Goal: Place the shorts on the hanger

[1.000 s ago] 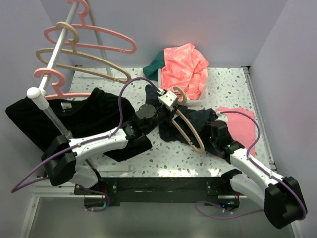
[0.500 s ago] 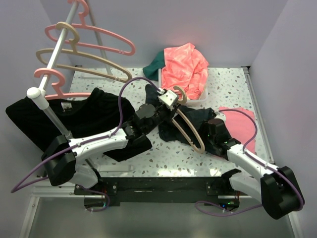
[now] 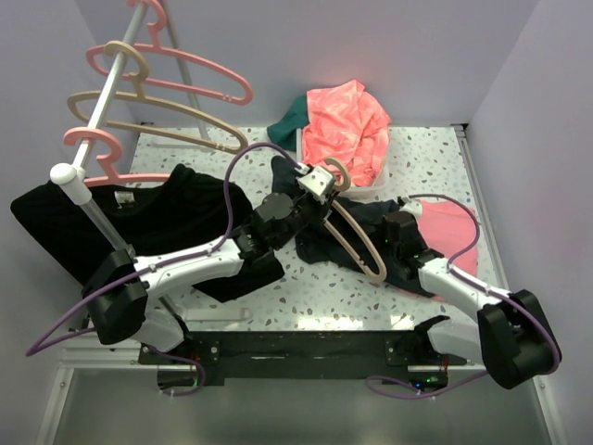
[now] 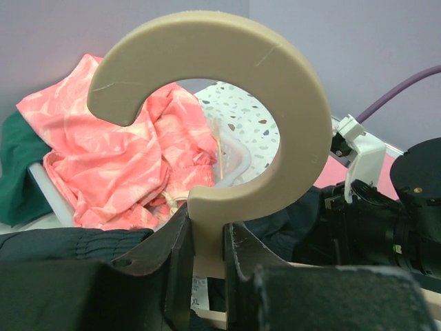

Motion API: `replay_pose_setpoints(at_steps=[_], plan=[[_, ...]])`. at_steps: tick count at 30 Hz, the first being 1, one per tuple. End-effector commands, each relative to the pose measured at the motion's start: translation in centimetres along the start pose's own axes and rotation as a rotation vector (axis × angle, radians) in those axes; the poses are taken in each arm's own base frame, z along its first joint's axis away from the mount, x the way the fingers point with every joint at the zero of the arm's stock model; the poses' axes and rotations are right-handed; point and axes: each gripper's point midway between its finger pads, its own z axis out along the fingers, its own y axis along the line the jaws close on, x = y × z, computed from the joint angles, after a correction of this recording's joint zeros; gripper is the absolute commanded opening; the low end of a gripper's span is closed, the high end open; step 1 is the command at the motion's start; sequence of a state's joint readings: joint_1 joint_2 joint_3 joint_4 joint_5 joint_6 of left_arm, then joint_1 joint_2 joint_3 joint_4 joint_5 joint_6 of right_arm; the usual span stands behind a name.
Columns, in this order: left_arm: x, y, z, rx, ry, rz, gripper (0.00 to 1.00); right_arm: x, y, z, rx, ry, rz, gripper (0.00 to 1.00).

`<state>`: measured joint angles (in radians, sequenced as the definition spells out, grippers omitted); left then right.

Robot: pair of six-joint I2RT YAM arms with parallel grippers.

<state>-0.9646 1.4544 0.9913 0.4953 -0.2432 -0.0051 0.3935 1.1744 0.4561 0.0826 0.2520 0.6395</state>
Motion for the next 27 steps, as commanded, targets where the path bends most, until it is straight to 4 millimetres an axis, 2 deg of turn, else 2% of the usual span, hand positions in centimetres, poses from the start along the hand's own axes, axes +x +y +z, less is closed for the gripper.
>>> replay_pose_setpoints(at_steps=[1, 2, 4, 8, 9, 15, 23, 27], plan=[[-6.2, 2.4, 0.5, -0.126, -0.206, -0.011, 0.00, -3.8, 1.1, -0.4, 0.009, -0.097, 0.008, 0.00], [-6.4, 2.6, 0.5, -0.142, -0.218, -0.014, 0.00, -4.3, 1.2, -1.1, 0.007, -0.107, 0.009, 0.00], [-6.9, 3.2, 0.4, -0.177, -0.248, -0.021, 0.00, -3.8, 0.6, -2.2, 0.031, -0.065, -0.008, 0.00], [-7.8, 3.8, 0.4, -0.218, -0.309, -0.020, 0.00, -4.4, 0.1, -5.2, 0.039, -0.051, -0.003, 0.00], [-8.2, 4.0, 0.4, -0.228, -0.328, -0.014, 0.00, -4.8, 0.1, -6.5, 0.036, -0.055, -0.002, 0.00], [-9.6, 4.6, -0.1, -0.262, -0.411, -0.019, 0.00, -6.9, -0.7, -10.6, 0.086, -0.056, -0.020, 0.00], [-9.8, 5.4, -0.3, -0.317, -0.469, -0.026, 0.00, -7.9, -1.3, -14.4, 0.125, -0.026, 0.007, 0.00], [-9.5, 5.8, -0.3, -0.341, -0.487, -0.033, 0.00, -7.6, -1.0, -16.5, 0.125, 0.044, 0.036, 0.00]])
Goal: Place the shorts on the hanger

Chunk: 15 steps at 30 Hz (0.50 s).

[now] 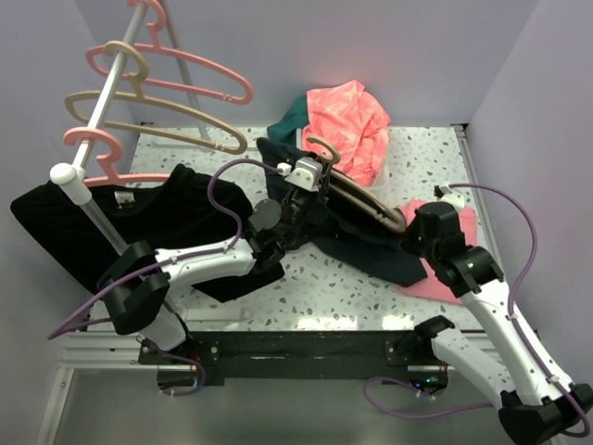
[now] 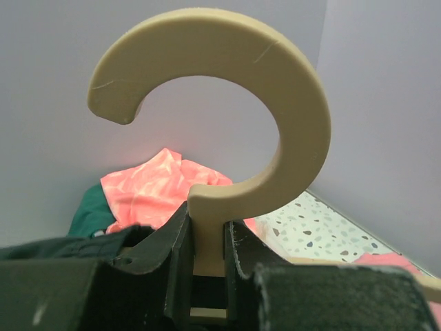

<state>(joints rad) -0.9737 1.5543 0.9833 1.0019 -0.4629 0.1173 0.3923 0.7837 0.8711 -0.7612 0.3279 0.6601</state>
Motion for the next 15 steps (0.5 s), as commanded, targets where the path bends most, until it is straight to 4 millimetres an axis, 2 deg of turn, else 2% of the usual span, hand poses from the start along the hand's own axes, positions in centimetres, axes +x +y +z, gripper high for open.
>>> replay_pose_setpoints(at_steps=[1, 7, 12, 14, 15], plan=[[-2.8, 2.1, 0.5, -0.101, -0.132, -0.012, 0.00, 0.0, -0.9, -3.3, 0.051, 0.077, 0.025, 0.00], [-2.4, 2.2, 0.3, -0.114, -0.151, -0.027, 0.00, -1.3, 0.0, -6.5, 0.017, 0.110, 0.055, 0.00], [-2.7, 2.1, -0.2, -0.092, -0.163, -0.058, 0.00, -1.8, -0.7, -6.5, 0.076, 0.125, 0.003, 0.00], [-2.3, 1.8, -0.2, -0.083, -0.152, -0.039, 0.00, -2.0, -0.2, -6.2, 0.071, 0.141, 0.008, 0.00], [-2.2, 2.0, -0.2, -0.090, -0.148, -0.038, 0.00, -2.4, 0.8, -6.4, 0.031, 0.135, 0.030, 0.00]])
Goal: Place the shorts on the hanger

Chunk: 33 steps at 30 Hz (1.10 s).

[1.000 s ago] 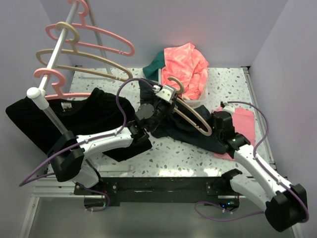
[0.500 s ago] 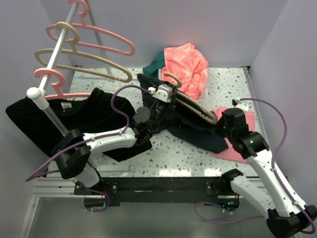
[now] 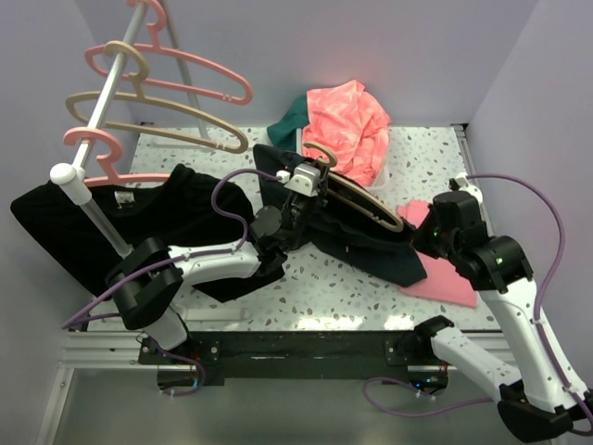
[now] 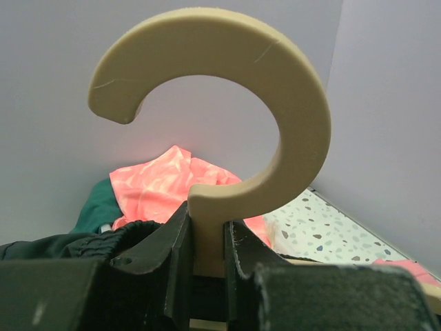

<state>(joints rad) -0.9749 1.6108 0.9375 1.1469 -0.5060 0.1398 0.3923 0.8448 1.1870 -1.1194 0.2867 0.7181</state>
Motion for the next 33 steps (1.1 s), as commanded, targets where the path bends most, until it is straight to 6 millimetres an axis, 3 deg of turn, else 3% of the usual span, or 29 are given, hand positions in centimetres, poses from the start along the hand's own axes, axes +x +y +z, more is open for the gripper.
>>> replay_pose_setpoints(at_steps=[1, 5, 9, 12, 13, 15, 16, 17, 21, 23, 24, 29, 33], plan=[[-3.4, 1.3, 0.3, -0.046, -0.111, -0.039, 0.00, -0.4, 1.1, -0.7, -0.027, 0.031, 0.014, 0.00], [-2.6, 0.9, 0.4, -0.035, -0.091, -0.035, 0.00, -2.3, 2.9, -2.2, -0.095, -0.004, 0.050, 0.00], [-2.5, -0.5, 0.7, -0.024, -0.088, -0.013, 0.00, -4.8, 6.0, -4.7, -0.217, -0.030, 0.082, 0.00], [-2.7, -1.9, 1.0, 0.007, -0.078, -0.029, 0.00, -5.8, 7.8, -5.0, -0.275, -0.035, 0.109, 0.00], [-3.8, -2.4, 1.4, 0.012, -0.092, -0.051, 0.00, -6.0, 8.3, -4.9, -0.293, -0.034, 0.119, 0.00], [-3.9, -3.0, 1.8, 0.014, -0.067, -0.059, 0.00, -6.4, 9.6, -4.8, -0.335, -0.025, 0.131, 0.00], [-5.4, -3.3, 2.5, 0.014, -0.085, -0.079, 0.00, -6.7, 10.0, -4.8, -0.343, -0.030, 0.133, 0.00], [-5.1, -3.8, 2.8, 0.030, -0.053, -0.077, 0.00, -7.0, 10.2, -4.8, -0.346, -0.035, 0.134, 0.00], [-8.5, -6.1, 4.0, 0.100, -0.069, -0.103, 0.00, -10.1, 11.1, -5.7, -0.356, -0.128, 0.150, 0.00], [-8.2, -6.8, 4.1, 0.115, -0.036, -0.086, 0.00, -11.1, 11.7, -5.8, -0.361, -0.149, 0.153, 0.00], [-8.9, -7.2, 4.5, 0.122, -0.034, -0.092, 0.00, -12.3, 11.8, -7.0, -0.372, -0.187, 0.156, 0.00], [-8.3, -8.2, 4.3, 0.148, 0.059, -0.150, 0.00, -15.8, 11.4, -10.0, -0.370, -0.328, 0.168, 0.00], [-8.0, -10.4, 4.6, 0.194, 0.100, -0.191, 0.00, -17.0, 11.5, -11.3, -0.382, -0.367, 0.170, 0.00]])
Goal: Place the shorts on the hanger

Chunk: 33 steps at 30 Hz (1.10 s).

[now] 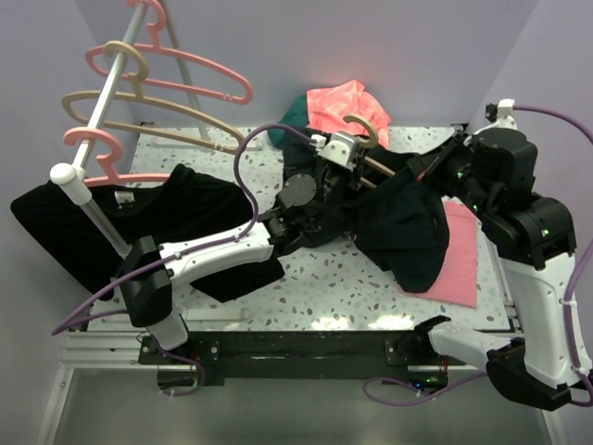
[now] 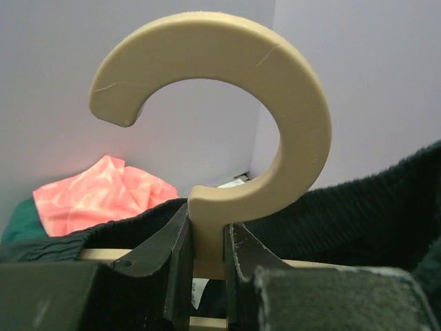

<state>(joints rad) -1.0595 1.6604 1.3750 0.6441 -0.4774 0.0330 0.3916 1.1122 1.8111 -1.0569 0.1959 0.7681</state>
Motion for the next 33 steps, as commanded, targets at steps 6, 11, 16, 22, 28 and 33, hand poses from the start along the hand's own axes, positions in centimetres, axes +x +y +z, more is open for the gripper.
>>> replay_pose_setpoints(at_steps=[6, 11, 16, 22, 28, 33], plan=[[-7.0, -1.8, 1.3, 0.009, -0.019, -0.117, 0.00, -4.2, 1.4, -2.6, -0.043, -0.152, -0.020, 0.00], [-7.0, -1.2, 2.0, -0.014, 0.052, -0.032, 0.00, -3.4, 1.7, -3.2, -0.086, -0.113, -0.088, 0.00], [-4.6, -2.8, 0.6, 0.116, 0.122, -0.046, 0.00, -1.2, 0.5, -3.6, -0.116, -0.069, -0.170, 0.23], [-2.1, -1.9, -1.2, 0.118, 0.175, -0.048, 0.00, 1.9, -2.1, -4.2, -0.128, -0.017, -0.299, 0.99], [0.3, 0.1, -2.5, 0.115, 0.217, -0.108, 0.00, 4.5, -6.7, -4.0, -0.010, 0.022, -0.374, 0.99], [0.0, 1.5, -2.7, 0.131, 0.206, -0.133, 0.00, 8.5, -8.1, -3.4, -0.056, 0.148, -0.434, 0.99]])
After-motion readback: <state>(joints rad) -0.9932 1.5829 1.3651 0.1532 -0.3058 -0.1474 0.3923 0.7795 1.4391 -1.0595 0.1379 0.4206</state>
